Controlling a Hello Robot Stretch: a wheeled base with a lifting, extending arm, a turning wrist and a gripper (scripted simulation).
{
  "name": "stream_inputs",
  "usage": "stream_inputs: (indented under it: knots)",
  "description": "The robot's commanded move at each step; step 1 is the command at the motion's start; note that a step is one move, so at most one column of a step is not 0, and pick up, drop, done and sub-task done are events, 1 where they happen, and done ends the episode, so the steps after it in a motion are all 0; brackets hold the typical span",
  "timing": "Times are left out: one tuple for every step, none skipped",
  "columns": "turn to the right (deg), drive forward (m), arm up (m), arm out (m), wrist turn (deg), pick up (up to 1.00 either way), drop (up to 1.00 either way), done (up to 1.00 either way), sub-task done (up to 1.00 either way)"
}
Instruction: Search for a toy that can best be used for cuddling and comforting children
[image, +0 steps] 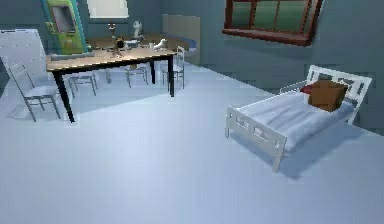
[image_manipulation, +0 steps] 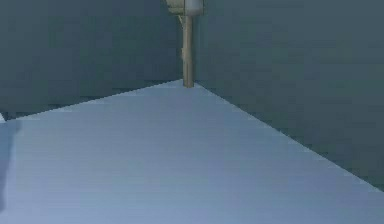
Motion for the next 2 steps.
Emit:
stream_inputs:
  knots:
    - [0.0, 1.00, 0.00, 0.00, 0.0, 0.00, 0.00, 0.00, 0.00]
    - [0.0, 1.00, 0.00, 0.00, 0.0, 0.00, 0.00, 0.00, 0.00]
